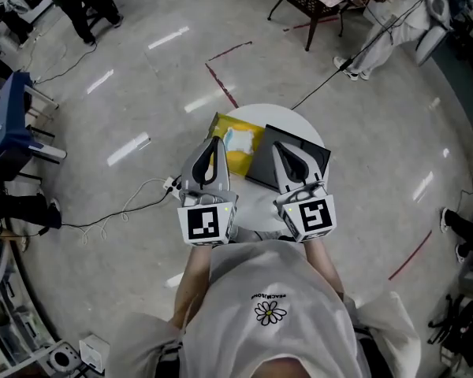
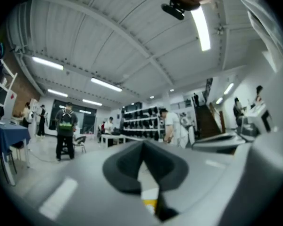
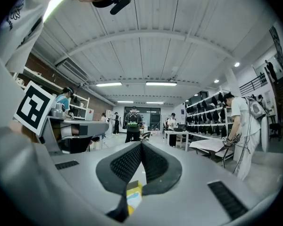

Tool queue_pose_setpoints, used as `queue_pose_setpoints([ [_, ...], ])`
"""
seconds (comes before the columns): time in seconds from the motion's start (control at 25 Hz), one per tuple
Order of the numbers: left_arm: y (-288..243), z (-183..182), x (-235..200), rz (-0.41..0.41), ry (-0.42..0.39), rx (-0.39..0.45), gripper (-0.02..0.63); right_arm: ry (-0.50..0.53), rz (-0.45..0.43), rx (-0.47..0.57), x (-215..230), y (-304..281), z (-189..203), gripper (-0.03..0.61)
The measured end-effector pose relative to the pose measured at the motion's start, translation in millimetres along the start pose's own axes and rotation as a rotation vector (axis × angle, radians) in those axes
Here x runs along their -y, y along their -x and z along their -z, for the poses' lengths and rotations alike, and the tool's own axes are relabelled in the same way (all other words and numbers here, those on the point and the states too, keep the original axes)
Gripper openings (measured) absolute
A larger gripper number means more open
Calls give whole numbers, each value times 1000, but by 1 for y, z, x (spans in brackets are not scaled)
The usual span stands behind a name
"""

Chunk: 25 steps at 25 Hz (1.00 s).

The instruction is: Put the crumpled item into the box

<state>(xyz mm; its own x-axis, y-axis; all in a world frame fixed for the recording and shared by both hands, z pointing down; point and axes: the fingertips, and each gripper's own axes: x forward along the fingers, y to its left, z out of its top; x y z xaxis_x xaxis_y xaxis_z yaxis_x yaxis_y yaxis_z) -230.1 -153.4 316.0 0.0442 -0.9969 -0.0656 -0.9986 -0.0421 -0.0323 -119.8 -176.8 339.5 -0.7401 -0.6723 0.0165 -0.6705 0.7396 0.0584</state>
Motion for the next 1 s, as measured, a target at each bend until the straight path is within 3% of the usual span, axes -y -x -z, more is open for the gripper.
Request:
queue_pose_setpoints([
  [0.72, 5, 2, -4, -27, -1, 12, 0, 3, -3, -10, -6, 3, 6, 0],
  [1.0, 8, 11, -17, -38, -21, -25, 0, 5, -19, -14, -17, -4, 6, 0],
])
